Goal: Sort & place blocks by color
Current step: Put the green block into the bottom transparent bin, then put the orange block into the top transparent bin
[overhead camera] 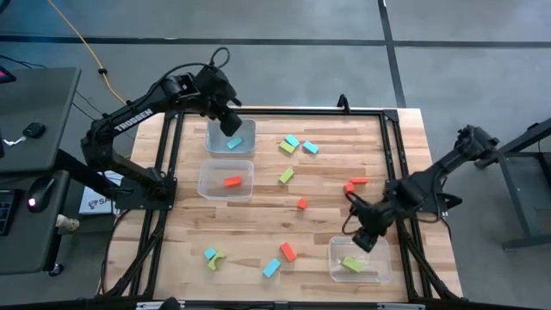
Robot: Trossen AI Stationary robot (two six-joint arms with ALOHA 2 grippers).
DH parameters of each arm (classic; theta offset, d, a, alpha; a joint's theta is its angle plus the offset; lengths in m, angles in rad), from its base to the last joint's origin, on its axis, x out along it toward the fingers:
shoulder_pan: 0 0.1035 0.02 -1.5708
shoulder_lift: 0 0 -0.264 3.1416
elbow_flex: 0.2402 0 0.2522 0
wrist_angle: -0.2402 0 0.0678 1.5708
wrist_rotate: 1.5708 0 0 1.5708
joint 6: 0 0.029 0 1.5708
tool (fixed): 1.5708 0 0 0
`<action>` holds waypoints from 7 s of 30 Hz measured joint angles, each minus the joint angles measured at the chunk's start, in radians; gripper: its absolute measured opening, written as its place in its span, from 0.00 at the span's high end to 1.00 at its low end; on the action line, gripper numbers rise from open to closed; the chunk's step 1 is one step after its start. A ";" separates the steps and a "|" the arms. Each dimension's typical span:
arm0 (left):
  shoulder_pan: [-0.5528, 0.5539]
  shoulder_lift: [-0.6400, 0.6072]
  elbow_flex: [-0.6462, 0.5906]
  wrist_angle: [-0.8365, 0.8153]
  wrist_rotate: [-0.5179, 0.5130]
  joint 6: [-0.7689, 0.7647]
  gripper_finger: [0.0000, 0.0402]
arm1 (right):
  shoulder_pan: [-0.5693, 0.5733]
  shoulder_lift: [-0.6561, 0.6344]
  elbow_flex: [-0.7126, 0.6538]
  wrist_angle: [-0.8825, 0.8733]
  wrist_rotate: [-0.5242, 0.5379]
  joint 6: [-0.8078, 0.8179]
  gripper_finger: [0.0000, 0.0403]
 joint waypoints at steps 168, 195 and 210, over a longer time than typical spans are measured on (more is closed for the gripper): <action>-0.378 0.287 0.182 0.553 0.108 0.211 0.44 | -0.727 -0.239 0.000 0.098 0.676 -0.531 0.49; -0.549 0.617 0.205 0.487 0.183 0.386 0.37 | -0.855 -0.239 0.000 0.091 0.618 -0.632 0.49; -0.568 0.745 0.204 0.490 0.126 0.420 0.37 | -0.855 -0.239 0.000 0.090 0.568 -0.628 0.49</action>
